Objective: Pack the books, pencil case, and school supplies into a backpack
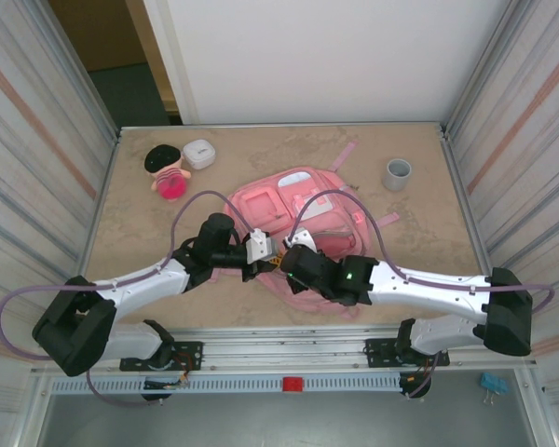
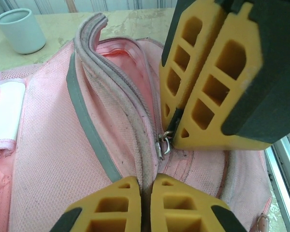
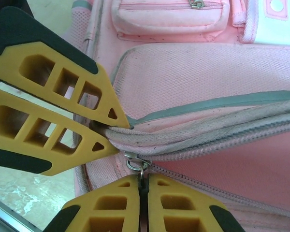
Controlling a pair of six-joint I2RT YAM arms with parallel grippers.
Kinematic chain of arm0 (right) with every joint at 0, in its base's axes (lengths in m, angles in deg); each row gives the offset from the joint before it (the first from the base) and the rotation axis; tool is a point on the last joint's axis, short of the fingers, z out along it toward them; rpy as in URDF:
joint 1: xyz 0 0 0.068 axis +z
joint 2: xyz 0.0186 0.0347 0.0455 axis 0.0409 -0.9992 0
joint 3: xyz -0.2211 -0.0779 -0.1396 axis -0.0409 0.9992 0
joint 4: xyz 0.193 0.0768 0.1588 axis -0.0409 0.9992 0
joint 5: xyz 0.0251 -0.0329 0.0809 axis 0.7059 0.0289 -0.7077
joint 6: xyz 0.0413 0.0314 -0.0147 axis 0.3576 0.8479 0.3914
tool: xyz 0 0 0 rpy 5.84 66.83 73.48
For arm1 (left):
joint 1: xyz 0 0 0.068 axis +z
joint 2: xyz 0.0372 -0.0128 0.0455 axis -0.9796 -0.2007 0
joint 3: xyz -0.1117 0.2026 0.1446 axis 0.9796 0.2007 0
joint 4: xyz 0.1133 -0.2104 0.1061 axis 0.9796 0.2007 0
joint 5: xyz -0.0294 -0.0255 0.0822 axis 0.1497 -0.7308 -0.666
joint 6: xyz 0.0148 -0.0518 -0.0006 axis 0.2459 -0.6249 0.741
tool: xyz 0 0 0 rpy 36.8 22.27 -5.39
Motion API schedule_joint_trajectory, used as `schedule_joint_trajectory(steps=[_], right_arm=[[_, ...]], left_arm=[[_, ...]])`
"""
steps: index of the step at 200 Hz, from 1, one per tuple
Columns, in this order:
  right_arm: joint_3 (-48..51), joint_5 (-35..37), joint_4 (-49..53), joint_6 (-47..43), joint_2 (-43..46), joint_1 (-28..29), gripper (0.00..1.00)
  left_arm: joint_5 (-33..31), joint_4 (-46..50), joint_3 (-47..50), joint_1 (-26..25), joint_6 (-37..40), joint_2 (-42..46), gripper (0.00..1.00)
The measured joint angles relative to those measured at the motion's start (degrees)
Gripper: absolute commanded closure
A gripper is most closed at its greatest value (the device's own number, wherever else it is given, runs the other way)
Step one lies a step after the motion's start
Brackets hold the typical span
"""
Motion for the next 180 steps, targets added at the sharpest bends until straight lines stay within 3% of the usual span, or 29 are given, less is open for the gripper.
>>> schedule_joint_trajectory(steps=[12, 34, 94, 130, 158, 180], right_arm=[[0.2, -1.9, -0.3, -0.2, 0.4, -1.0, 0.81], [1.4, -4.5, -1.2, -0.4, 1.3, -3.2, 0.75], [2.3, -7.9, -2.8, -1.6, 1.3, -4.7, 0.73], [2.2, -9.6, -3.7, -2.9, 0.7, -4.9, 0.93], [2.2, -10.0, -3.8, -3.3, 1.0, -5.0, 1.00], [2.3, -11.8, -3.3, -3.7, 2.7, -6.5, 1.00]], left_arm=[[-0.1, 0.2, 0.0, 0.0, 0.0, 0.1, 1.00], [-0.2, 0.5, 0.0, 0.0, 0.0, 0.4, 1.00], [-0.3, 1.4, 0.0, 0.0, 0.0, 0.9, 1.00], [-0.7, 1.9, 0.0, 0.0, 0.0, 1.0, 1.00], [-1.6, 2.3, 0.0, 0.0, 0.0, 1.3, 1.00], [-2.2, 2.3, 0.0, 0.1, 0.0, 1.9, 1.00]])
